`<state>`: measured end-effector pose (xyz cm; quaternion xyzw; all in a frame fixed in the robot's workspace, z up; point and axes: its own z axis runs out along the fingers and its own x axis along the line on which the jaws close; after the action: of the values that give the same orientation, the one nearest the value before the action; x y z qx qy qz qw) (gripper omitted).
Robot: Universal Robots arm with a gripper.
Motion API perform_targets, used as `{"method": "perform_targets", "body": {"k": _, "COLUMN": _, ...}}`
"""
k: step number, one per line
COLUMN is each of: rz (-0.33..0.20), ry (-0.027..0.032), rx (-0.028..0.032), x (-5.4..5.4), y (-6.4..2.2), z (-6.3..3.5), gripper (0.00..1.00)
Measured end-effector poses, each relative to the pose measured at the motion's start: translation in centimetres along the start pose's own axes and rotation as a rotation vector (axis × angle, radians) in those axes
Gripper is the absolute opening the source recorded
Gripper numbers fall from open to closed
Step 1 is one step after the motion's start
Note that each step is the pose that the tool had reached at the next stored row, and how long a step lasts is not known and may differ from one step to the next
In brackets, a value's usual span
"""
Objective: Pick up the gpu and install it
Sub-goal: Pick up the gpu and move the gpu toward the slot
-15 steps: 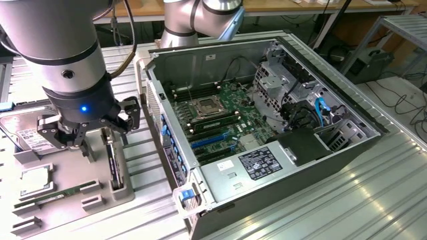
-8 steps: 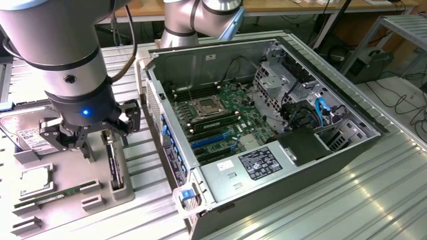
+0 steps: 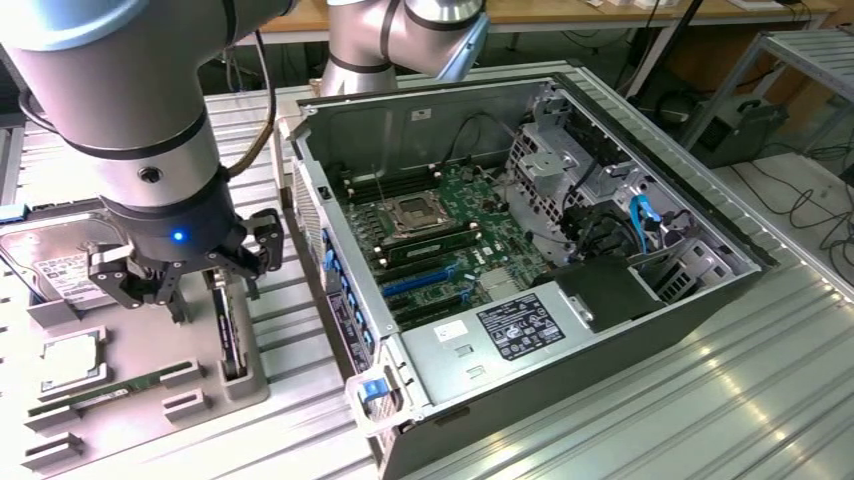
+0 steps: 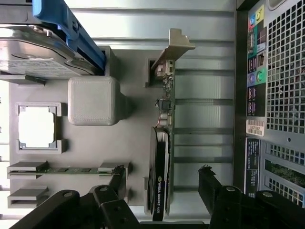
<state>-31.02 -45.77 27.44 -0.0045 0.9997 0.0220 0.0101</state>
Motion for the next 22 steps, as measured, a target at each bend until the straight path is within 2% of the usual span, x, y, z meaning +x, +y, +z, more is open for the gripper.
{"method": "perform_targets", "body": {"k": 7, "rz": 0.0, "ry": 0.0001, "rx": 0.0001, "x": 0.0, "y": 0.05, "z": 0.72, "gripper": 0.72}}
{"method": "perform_targets", "body": {"k": 22, "rz": 0.0, "ry": -0.0002, "rx": -0.0001, "x": 0.0, "y": 0.91, "z": 2.12, "gripper": 0.72}}
